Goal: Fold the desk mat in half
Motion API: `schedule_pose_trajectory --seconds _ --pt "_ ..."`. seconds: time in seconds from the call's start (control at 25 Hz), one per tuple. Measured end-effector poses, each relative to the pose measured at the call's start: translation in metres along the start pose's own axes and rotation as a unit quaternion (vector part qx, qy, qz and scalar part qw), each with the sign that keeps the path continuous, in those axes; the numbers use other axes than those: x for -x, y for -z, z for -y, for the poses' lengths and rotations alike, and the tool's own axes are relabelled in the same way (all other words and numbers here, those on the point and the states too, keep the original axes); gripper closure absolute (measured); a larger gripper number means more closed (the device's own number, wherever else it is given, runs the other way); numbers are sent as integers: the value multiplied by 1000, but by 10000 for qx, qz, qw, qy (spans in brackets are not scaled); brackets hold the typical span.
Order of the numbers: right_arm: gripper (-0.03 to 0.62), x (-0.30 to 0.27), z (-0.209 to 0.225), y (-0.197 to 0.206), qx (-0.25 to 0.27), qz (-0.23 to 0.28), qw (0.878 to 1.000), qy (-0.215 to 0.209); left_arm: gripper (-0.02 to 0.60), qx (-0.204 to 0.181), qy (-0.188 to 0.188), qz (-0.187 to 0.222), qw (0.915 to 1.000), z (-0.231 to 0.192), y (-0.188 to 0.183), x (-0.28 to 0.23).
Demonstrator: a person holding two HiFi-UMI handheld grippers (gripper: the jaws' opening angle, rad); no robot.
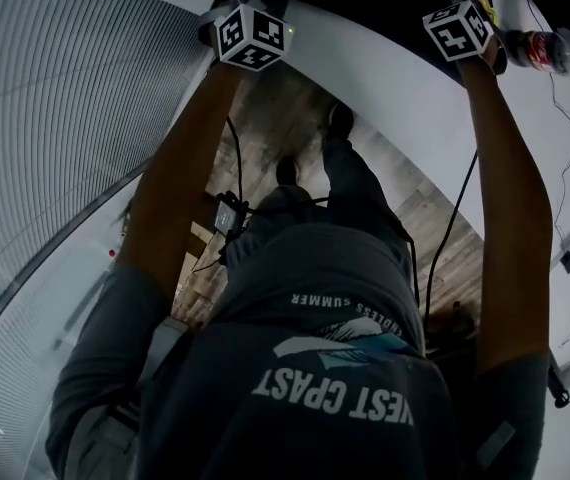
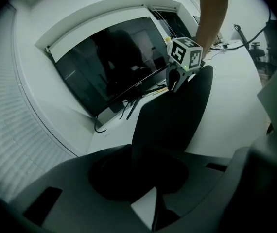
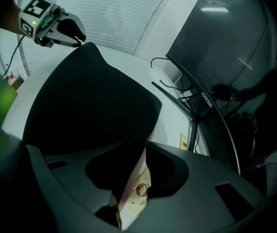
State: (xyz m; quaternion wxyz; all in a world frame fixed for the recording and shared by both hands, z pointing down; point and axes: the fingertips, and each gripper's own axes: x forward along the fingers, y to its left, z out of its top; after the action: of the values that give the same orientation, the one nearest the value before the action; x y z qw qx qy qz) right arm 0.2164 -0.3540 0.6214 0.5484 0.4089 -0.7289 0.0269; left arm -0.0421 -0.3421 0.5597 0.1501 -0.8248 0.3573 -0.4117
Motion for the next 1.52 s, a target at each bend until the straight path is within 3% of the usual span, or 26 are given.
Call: schedule_pose_trajectory --seconds 0.2,0.56,0.72,0.92,1.2,1.52 --pt "423 14 -6 2 -68 -119 9999 63 503 105 -148 91 9998 -11 5 25" --pt "419 71 -14 -16 -592 211 9972 396 503 382 -410 438 9975 -32 -2 89" --pt "446 110 -16 -41 -779 667 9932 558 503 497 -541 667 9951 -42 -9 121" --pt "543 176 -38 -83 -1062 1489 9822 422 512 705 -676 905 9911 -50 -11 171" --pt "565 270 -75 -126 -1226 2436 9619 181 534 827 -733 1301 9853 -49 -23 236" --pt "568 363 -121 -147 -1281 3104 9419 -32 546 1083 -415 1946 9740 -41 -42 310"
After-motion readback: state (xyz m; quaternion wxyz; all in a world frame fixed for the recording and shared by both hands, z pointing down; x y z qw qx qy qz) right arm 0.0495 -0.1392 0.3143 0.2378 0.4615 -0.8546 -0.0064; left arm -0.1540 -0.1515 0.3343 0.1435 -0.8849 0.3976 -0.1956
